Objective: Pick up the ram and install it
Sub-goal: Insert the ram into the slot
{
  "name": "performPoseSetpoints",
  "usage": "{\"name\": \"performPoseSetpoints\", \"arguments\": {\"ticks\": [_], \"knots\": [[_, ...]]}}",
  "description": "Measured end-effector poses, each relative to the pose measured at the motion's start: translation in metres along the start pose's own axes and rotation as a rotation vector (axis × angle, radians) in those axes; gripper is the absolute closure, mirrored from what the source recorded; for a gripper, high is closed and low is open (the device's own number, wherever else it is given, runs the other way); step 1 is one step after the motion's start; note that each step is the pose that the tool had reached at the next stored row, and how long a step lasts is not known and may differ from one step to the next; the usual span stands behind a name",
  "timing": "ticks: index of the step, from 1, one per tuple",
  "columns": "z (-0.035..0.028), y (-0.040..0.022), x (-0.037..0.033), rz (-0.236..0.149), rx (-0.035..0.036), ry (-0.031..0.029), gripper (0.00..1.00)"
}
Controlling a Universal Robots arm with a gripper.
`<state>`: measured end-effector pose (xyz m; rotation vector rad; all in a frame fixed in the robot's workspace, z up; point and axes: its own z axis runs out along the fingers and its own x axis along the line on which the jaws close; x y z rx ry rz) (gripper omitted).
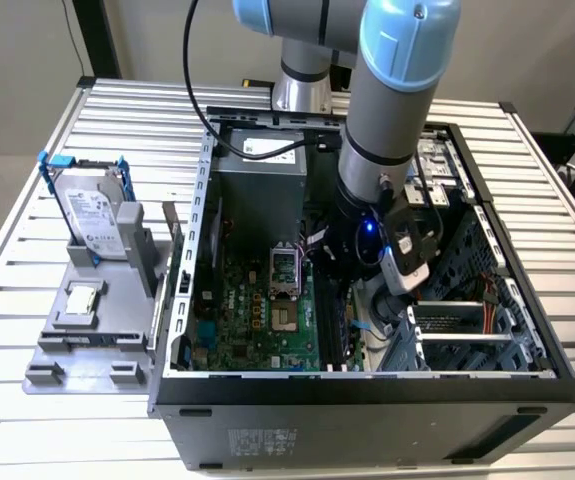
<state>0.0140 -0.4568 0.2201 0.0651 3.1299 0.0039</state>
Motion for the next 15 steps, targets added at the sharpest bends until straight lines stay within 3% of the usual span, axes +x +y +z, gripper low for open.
{"name": "performPoseSetpoints", "arguments": {"ticks": [11,15], "knots": [[0.0008,0.0,0.0006,0.004,-0.0001,0.0,1.0],[0.0008,0.0,0.0007,-0.015,-0.0003,0.0004,1.0]]}}
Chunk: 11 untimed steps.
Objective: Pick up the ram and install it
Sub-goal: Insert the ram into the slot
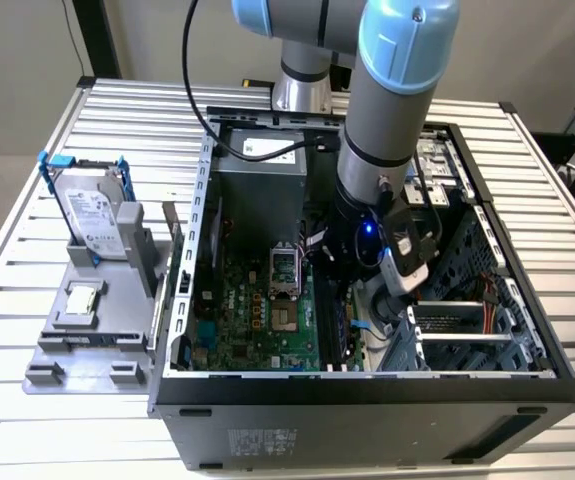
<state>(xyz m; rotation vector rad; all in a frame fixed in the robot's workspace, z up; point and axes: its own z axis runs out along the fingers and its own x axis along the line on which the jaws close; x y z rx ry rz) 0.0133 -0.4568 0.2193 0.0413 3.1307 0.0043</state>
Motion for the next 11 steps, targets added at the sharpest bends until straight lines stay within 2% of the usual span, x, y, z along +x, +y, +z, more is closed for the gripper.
{"name": "performPoseSetpoints", "arguments": {"ticks": [11], "knots": [[0.0033,0.0,0.0,-0.005,0.0002,0.0012,1.0]]}}
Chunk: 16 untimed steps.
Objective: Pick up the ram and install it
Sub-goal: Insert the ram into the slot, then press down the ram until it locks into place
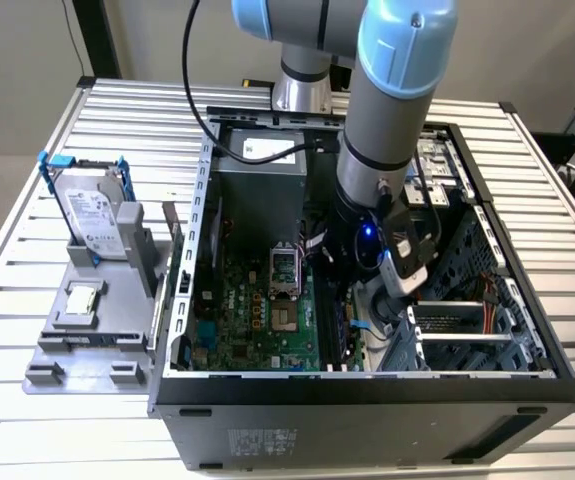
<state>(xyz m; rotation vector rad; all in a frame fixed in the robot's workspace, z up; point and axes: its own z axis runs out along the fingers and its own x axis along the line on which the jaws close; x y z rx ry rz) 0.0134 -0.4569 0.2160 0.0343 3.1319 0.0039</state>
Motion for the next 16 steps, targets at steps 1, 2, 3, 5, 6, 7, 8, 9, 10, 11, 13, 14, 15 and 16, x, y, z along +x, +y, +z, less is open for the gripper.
{"name": "performPoseSetpoints", "arguments": {"ticks": [1,2,3,5,6,7,8,9,10,11,13,14,15,16], "knots": [[0.0005,0.0,0.0,0.0,-0.0002,-0.0001,1.0],[0.0009,0.0,0.0,0.0,-0.0002,-0.0001,1.0],[0.0013,0.0,0.0,0.0,-0.0002,-0.0001,1.0],[0.0024,0.0,0.0,0.0,-0.0001,0.0001,1.0],[0.0024,0.0,0.0,0.0,0.0,0.0002,1.0],[0.0024,0.0,0.0,0.0,0.0001,0.0002,1.0],[0.0024,0.0,0.0,0.0,0.0002,0.0003,1.0],[0.0025,0.0,0.0,0.0,0.0001,0.0002,1.0],[0.0026,0.0,0.0,0.0,0.0,0.0002,1.0],[0.0026,0.0,0.0,0.0,0.0,0.0002,1.0],[0.0026,0.0,0.0,0.0,0.0,0.0002,1.0],[0.0027,0.0,0.0,0.0,-0.0001,0.0001,1.0],[0.0027,0.0,0.0,0.0,-0.0001,0.0001,0.0],[0.0027,0.0,0.0,0.0,-0.0001,0.0002,0.0]]}}
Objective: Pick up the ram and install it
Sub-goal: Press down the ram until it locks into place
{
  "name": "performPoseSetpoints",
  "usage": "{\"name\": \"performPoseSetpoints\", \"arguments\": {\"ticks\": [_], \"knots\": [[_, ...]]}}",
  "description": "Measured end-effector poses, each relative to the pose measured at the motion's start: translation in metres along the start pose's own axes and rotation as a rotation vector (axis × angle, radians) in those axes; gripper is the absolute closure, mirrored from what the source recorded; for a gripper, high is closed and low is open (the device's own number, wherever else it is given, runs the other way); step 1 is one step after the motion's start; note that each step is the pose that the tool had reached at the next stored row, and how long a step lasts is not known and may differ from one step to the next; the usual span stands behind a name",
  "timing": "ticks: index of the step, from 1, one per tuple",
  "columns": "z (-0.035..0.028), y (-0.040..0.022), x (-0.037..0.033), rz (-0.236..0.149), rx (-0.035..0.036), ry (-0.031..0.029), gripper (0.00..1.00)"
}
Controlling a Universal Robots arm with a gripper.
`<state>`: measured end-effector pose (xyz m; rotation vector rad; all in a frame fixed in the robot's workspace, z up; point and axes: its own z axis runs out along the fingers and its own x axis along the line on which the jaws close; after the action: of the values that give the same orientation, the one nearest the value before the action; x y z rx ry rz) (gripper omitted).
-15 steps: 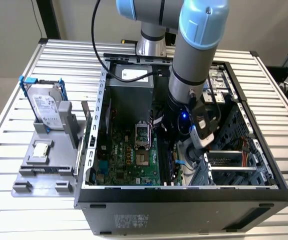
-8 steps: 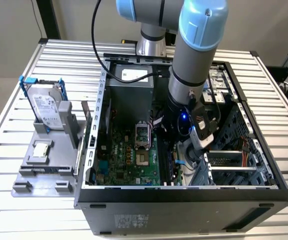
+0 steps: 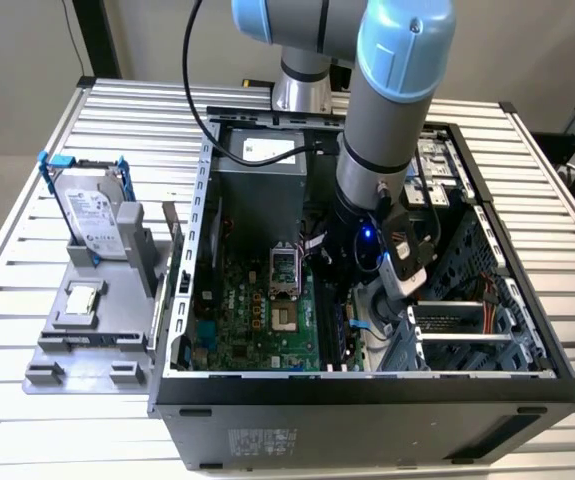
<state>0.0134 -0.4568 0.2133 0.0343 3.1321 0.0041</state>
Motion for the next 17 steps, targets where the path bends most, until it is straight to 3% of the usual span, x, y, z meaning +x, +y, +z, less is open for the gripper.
{"name": "performPoseSetpoints", "arguments": {"ticks": [5,13,17], "knots": [[-0.0012,0.0,0.0,0.0,0.0,0.0002,0.0],[-0.0323,-0.0002,-0.0003,0.005,0.0003,0.0029,0.0],[-0.0333,-0.0002,-0.0003,0.005,0.0003,0.0031,0.0]]}}
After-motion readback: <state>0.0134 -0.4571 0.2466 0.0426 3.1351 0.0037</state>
